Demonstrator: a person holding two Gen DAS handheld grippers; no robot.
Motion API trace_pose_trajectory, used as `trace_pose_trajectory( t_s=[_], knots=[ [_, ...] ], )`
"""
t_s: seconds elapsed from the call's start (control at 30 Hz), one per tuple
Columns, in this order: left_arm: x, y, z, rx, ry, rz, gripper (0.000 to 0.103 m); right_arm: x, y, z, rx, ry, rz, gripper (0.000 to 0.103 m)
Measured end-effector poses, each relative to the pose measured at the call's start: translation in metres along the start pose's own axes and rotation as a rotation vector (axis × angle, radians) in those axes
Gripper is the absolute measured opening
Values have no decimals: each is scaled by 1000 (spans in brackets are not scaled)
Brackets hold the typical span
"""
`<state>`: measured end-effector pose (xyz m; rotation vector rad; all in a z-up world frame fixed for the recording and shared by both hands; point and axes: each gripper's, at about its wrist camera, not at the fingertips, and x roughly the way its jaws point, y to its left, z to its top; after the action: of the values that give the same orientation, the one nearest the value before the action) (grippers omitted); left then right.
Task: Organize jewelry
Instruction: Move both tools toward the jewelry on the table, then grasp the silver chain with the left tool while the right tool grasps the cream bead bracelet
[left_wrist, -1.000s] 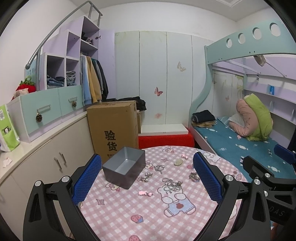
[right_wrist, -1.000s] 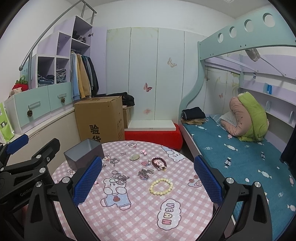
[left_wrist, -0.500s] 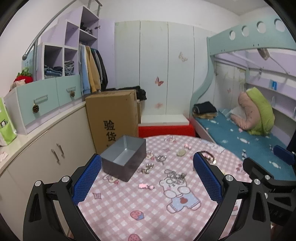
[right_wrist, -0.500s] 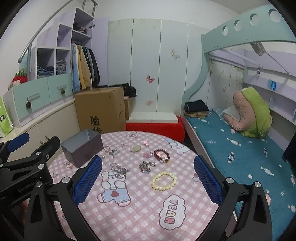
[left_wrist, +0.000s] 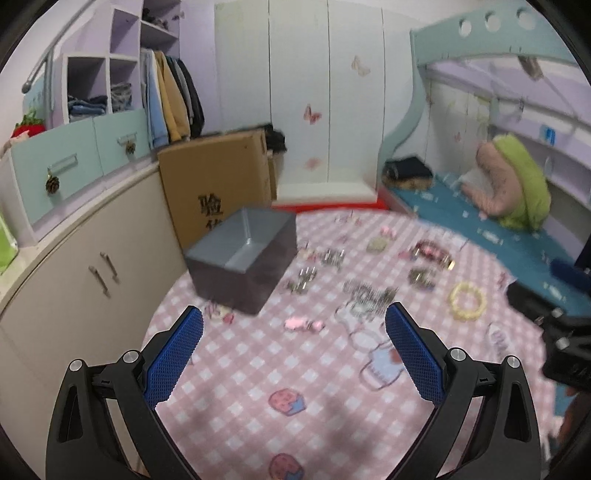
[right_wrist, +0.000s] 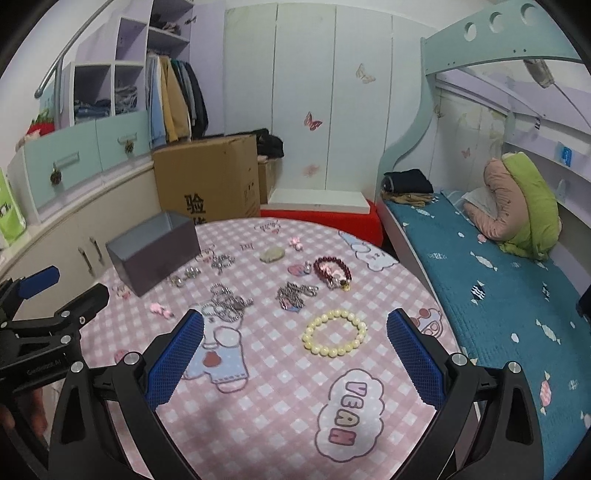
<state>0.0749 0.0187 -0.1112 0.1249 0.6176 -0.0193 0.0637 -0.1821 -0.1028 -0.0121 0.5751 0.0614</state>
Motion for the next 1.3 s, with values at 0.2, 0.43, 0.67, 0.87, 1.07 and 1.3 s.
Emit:
trace_pose_trajectory(
  t_s=[0.2,0.43,0.67,0.87,1.07,1.3],
  knots=[
    [30,-13,4,-35,104,-77,96,18,-15,-13,2,46,-65,97],
    [79,-54,21,71,180,-94,96,49,-41,-19,44,135,-91,97],
    [127,-82,31,107,246,-83,96,78,-67,-21,88,194,-105,97],
    [153,-91,34,115,277,-54,96,98,-81,-23,123,250,-91,97],
    [164,-90,33,111,305,-46,51,110,-80,-22,113,272,-71,97],
    [158,-83,30,109,314,-98,17,118,-82,-14,113,270,-59,97]
  ],
)
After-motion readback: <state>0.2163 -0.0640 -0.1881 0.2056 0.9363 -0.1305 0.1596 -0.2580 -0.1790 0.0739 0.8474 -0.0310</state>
